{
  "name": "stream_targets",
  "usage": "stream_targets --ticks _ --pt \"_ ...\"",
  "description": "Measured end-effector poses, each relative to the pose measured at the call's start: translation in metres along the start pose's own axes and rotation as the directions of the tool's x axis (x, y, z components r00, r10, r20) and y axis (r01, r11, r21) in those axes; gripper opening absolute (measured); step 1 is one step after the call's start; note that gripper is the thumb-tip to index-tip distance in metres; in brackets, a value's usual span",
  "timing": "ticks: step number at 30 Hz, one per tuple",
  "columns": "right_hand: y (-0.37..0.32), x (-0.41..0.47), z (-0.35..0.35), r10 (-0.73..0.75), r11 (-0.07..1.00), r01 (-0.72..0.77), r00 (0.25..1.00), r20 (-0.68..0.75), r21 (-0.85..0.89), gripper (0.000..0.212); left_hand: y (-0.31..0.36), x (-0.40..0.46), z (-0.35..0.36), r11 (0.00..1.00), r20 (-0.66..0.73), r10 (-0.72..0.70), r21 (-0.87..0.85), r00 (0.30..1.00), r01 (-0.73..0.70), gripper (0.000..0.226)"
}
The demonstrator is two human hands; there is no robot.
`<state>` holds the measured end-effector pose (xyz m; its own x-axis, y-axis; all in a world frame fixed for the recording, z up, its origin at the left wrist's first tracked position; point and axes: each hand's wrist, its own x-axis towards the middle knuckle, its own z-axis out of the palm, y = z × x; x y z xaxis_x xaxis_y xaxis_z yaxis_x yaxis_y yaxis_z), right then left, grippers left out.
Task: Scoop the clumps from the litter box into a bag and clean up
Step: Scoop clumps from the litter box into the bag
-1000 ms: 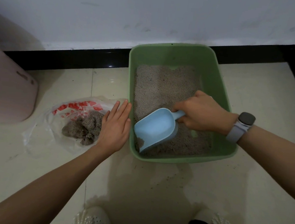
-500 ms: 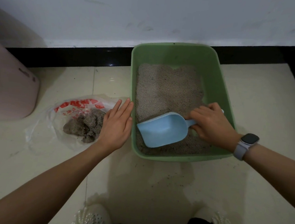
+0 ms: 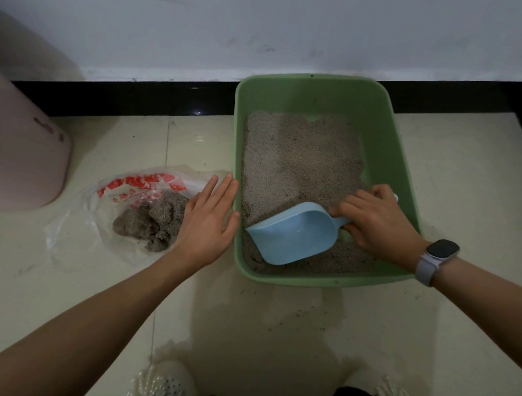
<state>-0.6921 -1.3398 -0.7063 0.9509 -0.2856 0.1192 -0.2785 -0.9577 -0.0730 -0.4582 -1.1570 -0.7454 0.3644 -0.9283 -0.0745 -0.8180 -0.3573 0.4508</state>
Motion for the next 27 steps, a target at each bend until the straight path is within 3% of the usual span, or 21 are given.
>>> stream_targets --ticks 10,15,18,22,27 --pt "0.0 -0.002 0.006 -0.094 0.994 0.095 0.995 -0.016 0.046 0.014 0.001 0.0 0.001 1.0 -0.003 0.0 0.014 1.0 0.0 0.071" --pt "-0.001 -0.005 0.008 0.043 0.974 -0.048 0.999 0.029 0.221 0.014 0.0 0.0 0.002 1.0 -0.003 0.011 0.012 1.0 -0.011 0.07" --pt "-0.002 -0.006 0.007 0.158 0.928 -0.195 0.978 0.139 0.317 0.015 -0.003 0.0 0.003 1.0 -0.012 0.022 -0.007 1.0 -0.022 0.069" --pt "-0.007 0.001 0.0 0.237 0.898 -0.333 0.917 0.321 0.287 0.019 -0.004 0.0 0.003 0.999 -0.014 0.027 -0.028 1.0 -0.027 0.068" --pt "-0.011 0.011 -0.007 0.248 0.913 -0.339 0.902 0.352 0.227 0.019 -0.004 0.0 0.003 0.999 -0.015 0.021 -0.028 1.0 -0.022 0.069"
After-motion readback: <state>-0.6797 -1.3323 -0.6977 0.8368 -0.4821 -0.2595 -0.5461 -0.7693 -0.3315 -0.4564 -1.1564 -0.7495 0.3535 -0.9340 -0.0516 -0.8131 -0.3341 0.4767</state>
